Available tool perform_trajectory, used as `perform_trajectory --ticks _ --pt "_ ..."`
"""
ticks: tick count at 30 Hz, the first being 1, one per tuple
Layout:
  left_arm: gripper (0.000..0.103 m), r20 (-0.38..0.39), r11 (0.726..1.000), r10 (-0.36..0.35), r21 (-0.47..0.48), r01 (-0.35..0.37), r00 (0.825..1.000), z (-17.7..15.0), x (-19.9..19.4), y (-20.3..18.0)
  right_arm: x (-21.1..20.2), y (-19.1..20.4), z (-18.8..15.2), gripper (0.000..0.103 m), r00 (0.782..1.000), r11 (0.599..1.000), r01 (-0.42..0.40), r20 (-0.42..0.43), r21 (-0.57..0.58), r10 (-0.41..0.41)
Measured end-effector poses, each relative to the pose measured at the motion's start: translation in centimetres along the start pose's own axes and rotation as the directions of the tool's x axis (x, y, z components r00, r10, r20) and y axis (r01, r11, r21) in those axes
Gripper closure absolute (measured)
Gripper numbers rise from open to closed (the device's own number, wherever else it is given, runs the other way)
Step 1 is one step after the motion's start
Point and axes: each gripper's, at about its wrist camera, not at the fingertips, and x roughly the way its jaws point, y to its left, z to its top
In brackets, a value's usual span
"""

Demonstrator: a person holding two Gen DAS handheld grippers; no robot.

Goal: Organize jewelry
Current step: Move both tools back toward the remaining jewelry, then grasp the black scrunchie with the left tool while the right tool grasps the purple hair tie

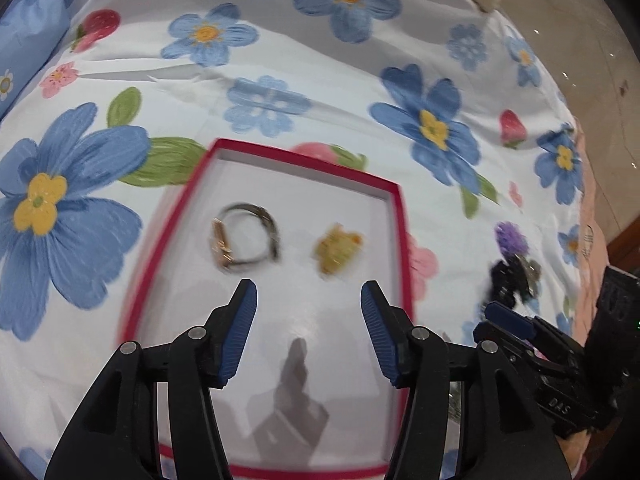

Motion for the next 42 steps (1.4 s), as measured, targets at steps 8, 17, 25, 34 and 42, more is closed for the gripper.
perform_trajectory --ticks 8,17,25,34,42 --pt "0.049 -0.035 0.996 -0.070 0.056 0.072 0.997 -3.2 -0.8 -4.7 -5.3 -4.6 -4.2 0.050 0.998 0.992 0.052 0.035 0.112 -0.056" --pt "0.048 -0.083 0.984 -0.120 0.120 0.130 0.989 -5.1 0.1 -9.4 -9.4 -9.0 -7.9 0.049 0.991 0.970 0.111 0.052 0.217 -0.125" --pt "0.048 -0.114 0.969 -0.155 0.176 0.173 0.981 -5.4 1.4 -13.1 -11.8 -12.1 -9.6 0.048 0.982 0.949 0.152 0.068 0.277 -0.177" --pt "0.048 -0.142 0.946 -0.182 0.244 0.213 0.973 -4.6 3.6 -16.9 -13.3 -15.3 -10.0 0.048 0.970 0.926 0.191 0.079 0.325 -0.228" --pt "0.048 -0.186 0.929 -0.193 0.283 0.240 0.963 -3.1 7.5 -19.7 -12.6 -18.2 -9.8 0.050 0.958 0.905 0.254 0.042 0.340 -0.285"
